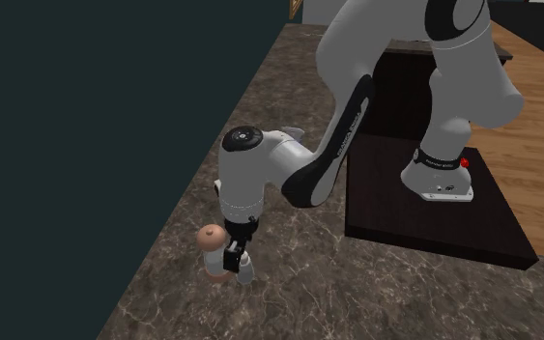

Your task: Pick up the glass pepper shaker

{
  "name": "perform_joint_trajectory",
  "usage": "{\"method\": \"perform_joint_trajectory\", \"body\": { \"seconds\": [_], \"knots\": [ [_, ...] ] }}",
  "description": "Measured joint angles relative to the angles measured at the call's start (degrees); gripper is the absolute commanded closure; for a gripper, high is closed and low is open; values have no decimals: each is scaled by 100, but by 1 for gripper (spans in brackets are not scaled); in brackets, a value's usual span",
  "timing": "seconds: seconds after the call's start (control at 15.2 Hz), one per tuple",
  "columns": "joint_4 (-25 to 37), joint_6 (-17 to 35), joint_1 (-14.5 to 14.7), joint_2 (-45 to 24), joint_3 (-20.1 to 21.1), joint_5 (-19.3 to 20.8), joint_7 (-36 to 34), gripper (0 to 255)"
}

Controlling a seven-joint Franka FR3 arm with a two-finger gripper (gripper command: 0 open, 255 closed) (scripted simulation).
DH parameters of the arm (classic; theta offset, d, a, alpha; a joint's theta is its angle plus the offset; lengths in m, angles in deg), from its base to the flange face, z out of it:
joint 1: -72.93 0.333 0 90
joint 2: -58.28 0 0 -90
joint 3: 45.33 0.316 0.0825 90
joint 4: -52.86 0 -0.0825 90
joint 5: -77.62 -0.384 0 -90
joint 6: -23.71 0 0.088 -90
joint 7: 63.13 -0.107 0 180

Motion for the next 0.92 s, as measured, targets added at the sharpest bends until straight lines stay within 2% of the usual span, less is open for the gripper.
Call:
{"method": "perform_joint_trajectory", "body": {
  "seconds": [0.2,0.26,0.92],
  "knots": [
    [18,146,38,-164,-62,63,-31,0],
    [32,155,44,-188,-70,69,-33,255],
    [47,168,51,-205,-76,76,-37,255]
  ]
}}
